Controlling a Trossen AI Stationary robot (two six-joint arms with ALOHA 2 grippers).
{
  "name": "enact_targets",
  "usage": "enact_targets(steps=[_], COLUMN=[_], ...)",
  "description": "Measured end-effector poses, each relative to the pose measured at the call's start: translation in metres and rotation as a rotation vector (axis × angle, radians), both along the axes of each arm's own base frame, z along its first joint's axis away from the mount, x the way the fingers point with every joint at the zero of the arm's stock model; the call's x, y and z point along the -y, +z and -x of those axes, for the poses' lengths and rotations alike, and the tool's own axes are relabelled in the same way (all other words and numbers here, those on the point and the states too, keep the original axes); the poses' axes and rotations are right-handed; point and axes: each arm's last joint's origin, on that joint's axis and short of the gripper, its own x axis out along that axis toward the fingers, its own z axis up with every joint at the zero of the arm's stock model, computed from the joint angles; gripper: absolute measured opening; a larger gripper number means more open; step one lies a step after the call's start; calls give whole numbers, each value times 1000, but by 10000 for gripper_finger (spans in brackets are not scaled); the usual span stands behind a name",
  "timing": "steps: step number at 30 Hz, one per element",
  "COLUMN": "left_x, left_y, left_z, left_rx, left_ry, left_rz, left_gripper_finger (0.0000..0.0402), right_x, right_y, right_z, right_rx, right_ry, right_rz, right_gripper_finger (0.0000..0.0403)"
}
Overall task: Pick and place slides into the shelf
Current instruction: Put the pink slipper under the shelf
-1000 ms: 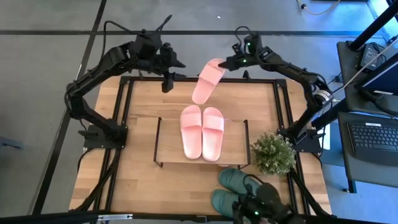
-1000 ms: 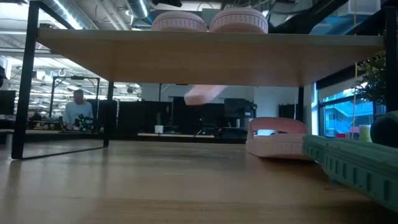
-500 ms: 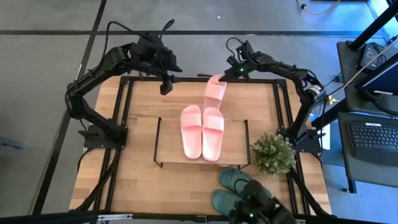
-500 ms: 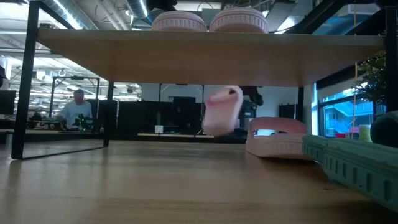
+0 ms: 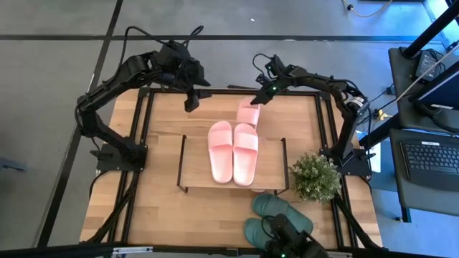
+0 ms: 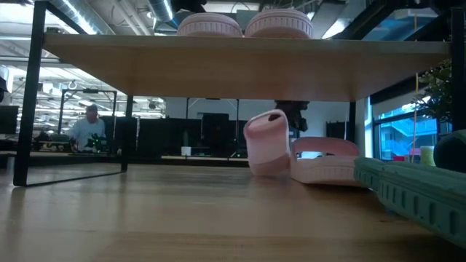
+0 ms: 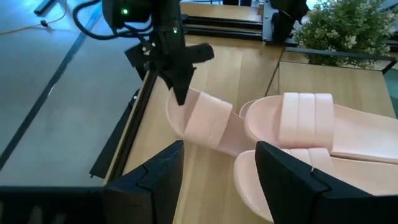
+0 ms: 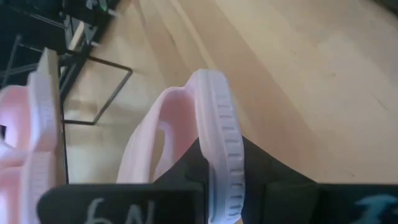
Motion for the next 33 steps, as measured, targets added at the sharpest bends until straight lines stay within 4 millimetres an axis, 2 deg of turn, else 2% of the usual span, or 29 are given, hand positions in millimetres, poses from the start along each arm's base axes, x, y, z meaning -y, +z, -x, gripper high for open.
enact_targets(steps=[11, 28, 33], left_x=[2, 2, 2], left_y=[-3, -4, -4], left_z=[2, 2, 2], left_rx=[-41, -37, -37], left_ry=[2, 16, 13], left_rz=[28, 45, 42], left_gripper_finger=[190, 190, 190], right_x=[-15, -18, -20], right_y=[-27, -29, -32], right_z=[-20, -18, -15], right_rx=[-52, -84, -164], right_ry=[98, 98, 65], right_rz=[-27, -63, -59], right_gripper_finger=[47, 47, 47])
